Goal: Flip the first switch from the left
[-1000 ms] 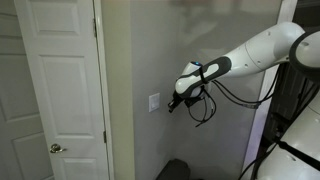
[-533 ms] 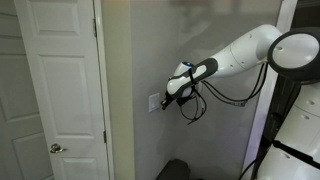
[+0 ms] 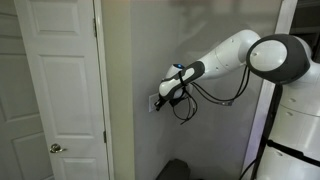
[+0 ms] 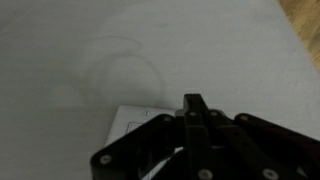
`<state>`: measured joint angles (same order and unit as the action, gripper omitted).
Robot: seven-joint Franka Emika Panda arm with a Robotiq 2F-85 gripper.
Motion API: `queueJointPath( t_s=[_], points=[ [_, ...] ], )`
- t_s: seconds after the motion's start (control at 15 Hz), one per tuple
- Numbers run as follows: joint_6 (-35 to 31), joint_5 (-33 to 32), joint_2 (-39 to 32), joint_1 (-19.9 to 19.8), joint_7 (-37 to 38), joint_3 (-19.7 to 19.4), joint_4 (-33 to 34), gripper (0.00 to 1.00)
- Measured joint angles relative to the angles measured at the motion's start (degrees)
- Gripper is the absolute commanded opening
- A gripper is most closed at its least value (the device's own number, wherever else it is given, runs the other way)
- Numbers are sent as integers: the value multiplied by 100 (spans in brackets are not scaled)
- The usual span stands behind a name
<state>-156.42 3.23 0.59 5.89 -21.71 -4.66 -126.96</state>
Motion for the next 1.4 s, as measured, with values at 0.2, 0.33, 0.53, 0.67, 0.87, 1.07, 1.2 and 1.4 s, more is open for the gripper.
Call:
queueJointPath(
  t_s=[0.2, 0.33, 0.53, 0.67, 0.87, 1.07, 1.2, 1.4],
  points=[
    [-351, -167, -178, -73, 161, 104, 80, 0],
    [-622, -410, -281, -124, 369, 128, 113, 0],
    [-715, -675, -357, -162, 607, 144, 162, 0],
    [-714, -787, -356, -186, 699, 166, 162, 0],
    [-700, -1037, -361, -208, 789, 172, 169, 0],
    [-182, -1762, -380, -227, 1099, 68, 249, 0],
    [557, -2192, -359, -279, 1255, 46, 346, 0],
    [1494, -2388, -248, -295, 1276, 69, 399, 0]
  ],
)
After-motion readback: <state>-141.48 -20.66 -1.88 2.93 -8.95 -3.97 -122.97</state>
